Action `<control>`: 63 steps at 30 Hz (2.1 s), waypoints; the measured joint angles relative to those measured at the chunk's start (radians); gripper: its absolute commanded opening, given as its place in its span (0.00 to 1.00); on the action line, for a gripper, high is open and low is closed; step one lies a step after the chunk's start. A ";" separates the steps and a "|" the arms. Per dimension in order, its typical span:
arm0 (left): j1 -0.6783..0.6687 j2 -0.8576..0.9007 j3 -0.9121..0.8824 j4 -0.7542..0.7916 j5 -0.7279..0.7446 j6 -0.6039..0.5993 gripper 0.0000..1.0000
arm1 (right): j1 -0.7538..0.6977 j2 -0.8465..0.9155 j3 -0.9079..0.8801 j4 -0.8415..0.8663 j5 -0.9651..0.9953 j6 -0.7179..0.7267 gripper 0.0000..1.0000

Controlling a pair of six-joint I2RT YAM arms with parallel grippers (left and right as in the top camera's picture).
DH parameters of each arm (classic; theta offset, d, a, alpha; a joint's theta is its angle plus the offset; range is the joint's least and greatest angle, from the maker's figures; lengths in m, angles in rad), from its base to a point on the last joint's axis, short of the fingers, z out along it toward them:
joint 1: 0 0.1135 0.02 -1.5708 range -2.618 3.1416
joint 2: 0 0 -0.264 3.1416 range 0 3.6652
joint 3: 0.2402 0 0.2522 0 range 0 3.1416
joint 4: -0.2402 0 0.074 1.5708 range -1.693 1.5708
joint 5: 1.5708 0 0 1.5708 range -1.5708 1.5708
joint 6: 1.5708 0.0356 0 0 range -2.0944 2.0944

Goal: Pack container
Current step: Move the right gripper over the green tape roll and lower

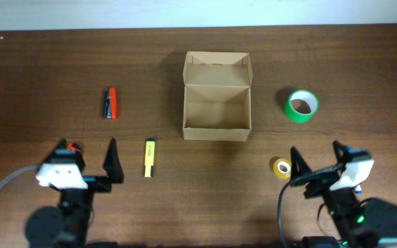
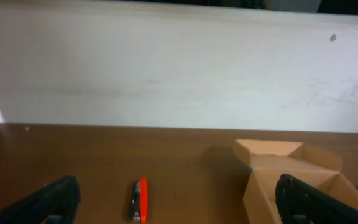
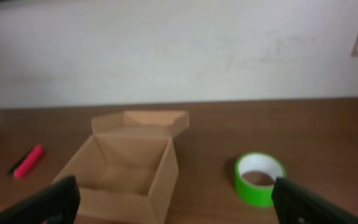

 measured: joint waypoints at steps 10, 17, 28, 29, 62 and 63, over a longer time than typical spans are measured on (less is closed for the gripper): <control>0.000 0.389 0.445 -0.202 0.076 0.018 1.00 | 0.000 0.679 0.722 -0.449 0.010 -0.035 0.99; 0.000 0.472 0.459 -0.209 0.146 0.018 1.00 | 0.000 0.976 1.107 -0.663 0.013 -0.087 0.99; -0.005 0.779 0.525 -0.375 0.217 0.030 1.00 | -0.030 1.269 1.164 -0.712 0.021 -0.114 0.92; -0.010 0.845 0.562 -0.400 0.216 0.047 1.00 | -0.031 1.302 1.164 -0.718 0.026 -0.111 0.87; -0.032 1.277 0.819 -0.420 -0.026 0.308 1.00 | -0.042 1.748 1.164 -0.678 0.134 -0.125 0.78; -0.032 1.277 0.819 -0.420 -0.027 0.307 1.00 | -0.042 1.755 1.164 -0.669 0.135 -0.125 0.73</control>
